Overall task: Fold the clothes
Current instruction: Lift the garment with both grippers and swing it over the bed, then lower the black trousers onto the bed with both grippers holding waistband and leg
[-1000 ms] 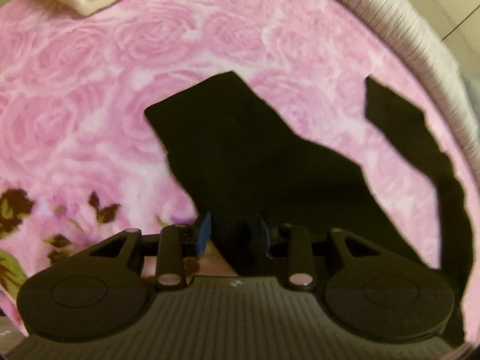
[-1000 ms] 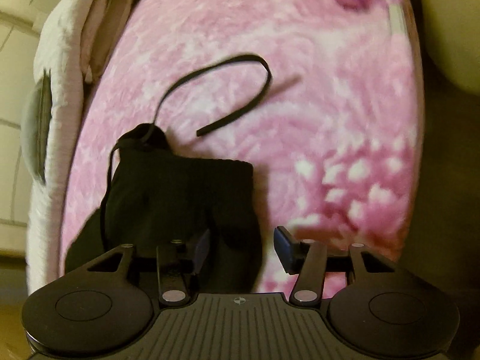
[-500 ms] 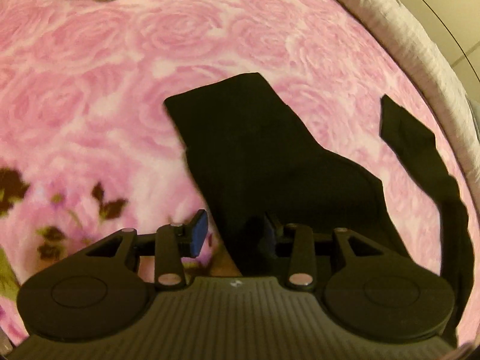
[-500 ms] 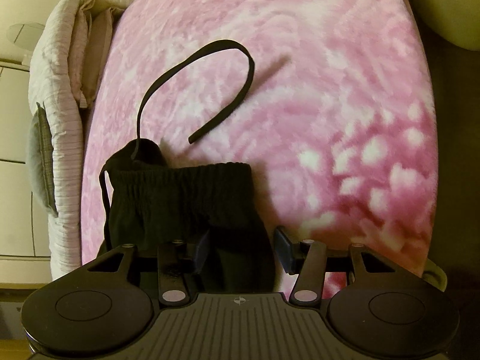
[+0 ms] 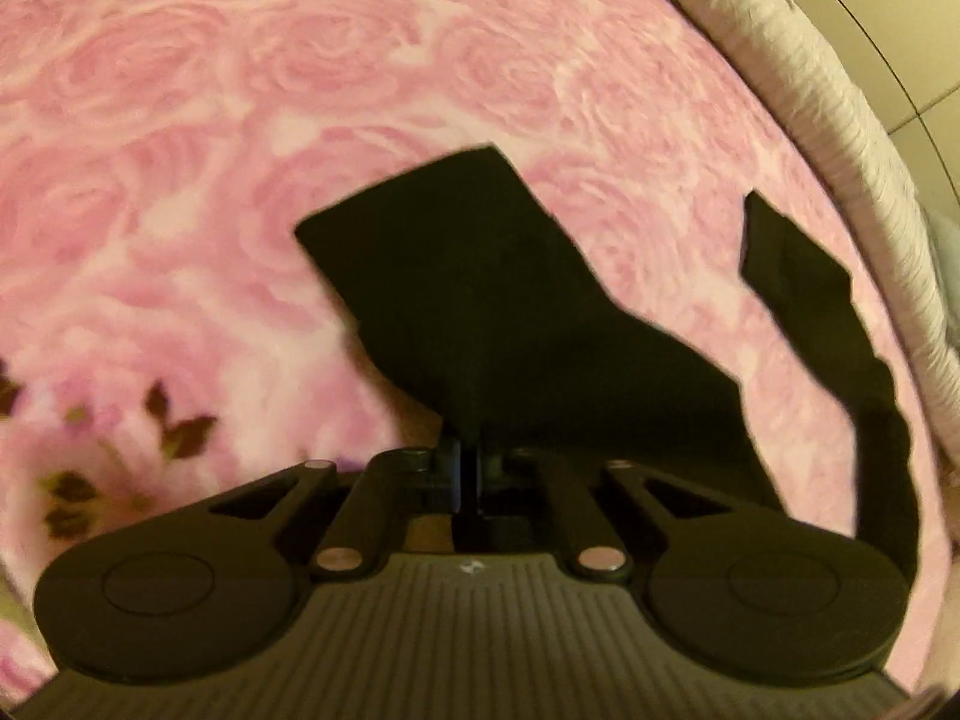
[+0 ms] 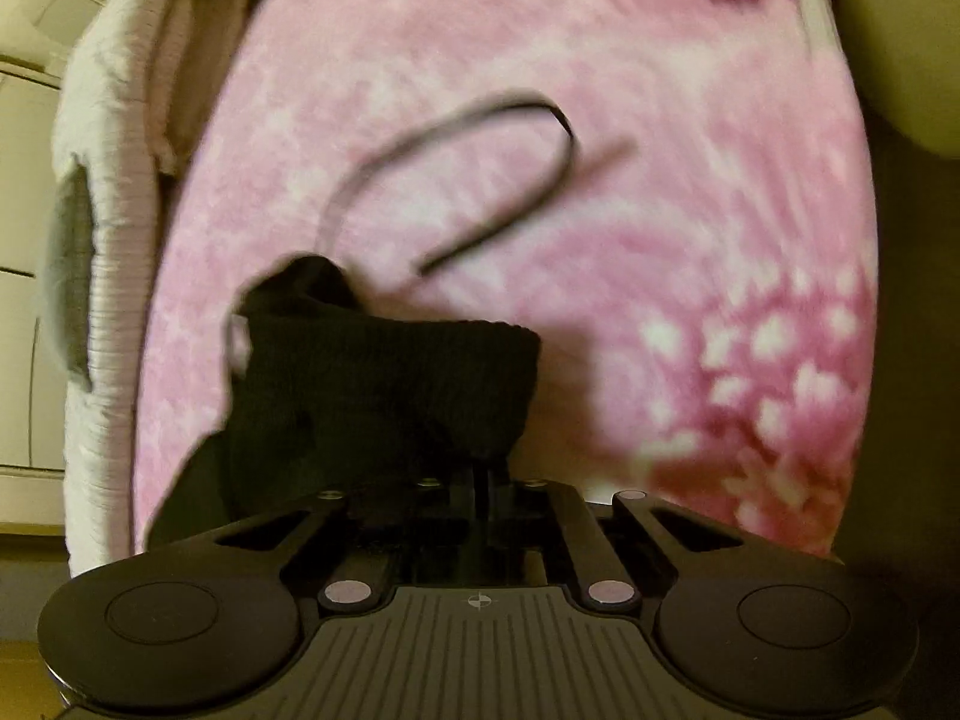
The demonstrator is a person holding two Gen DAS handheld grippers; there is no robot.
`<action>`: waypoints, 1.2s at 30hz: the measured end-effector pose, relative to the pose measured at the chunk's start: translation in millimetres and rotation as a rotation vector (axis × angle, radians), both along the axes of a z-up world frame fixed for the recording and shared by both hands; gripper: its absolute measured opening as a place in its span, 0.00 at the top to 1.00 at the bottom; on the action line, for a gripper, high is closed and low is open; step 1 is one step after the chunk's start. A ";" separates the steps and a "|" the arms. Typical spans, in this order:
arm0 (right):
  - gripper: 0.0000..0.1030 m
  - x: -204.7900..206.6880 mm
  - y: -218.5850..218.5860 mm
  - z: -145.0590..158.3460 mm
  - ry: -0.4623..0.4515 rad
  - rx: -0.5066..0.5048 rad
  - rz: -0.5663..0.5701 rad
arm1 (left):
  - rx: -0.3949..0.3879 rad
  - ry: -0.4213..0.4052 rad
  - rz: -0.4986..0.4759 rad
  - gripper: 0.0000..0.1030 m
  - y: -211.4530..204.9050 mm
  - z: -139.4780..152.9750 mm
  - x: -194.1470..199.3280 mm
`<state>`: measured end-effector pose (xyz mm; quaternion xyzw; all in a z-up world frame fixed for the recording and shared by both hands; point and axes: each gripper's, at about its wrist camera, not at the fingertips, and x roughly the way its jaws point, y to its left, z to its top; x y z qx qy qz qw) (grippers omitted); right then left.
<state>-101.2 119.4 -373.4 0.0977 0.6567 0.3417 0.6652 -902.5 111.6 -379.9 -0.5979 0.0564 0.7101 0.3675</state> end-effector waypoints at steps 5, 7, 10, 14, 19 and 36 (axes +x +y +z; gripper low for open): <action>0.99 -8.7 27.6 84.4 -0.047 0.094 0.063 | 0.026 -0.037 -0.022 0.98 20.8 40.3 -6.3; 0.99 -7.9 69.0 117.9 -0.050 0.146 0.102 | 0.049 -0.040 -0.037 0.98 44.8 58.9 -12.2; 0.99 -22.3 159.5 167.5 -0.064 0.228 0.193 | 0.134 -0.003 -0.042 0.98 92.4 103.3 -25.6; 0.99 -68.8 284.5 260.7 -0.119 0.395 0.363 | 0.296 0.087 -0.013 0.99 148.9 190.7 -50.8; 0.99 -119.2 353.4 395.9 -0.141 0.693 0.490 | 0.522 0.208 0.017 0.98 165.4 317.5 -77.3; 0.99 26.1 131.2 107.8 -0.047 0.194 0.411 | 0.085 0.088 -0.080 0.98 7.4 99.2 23.3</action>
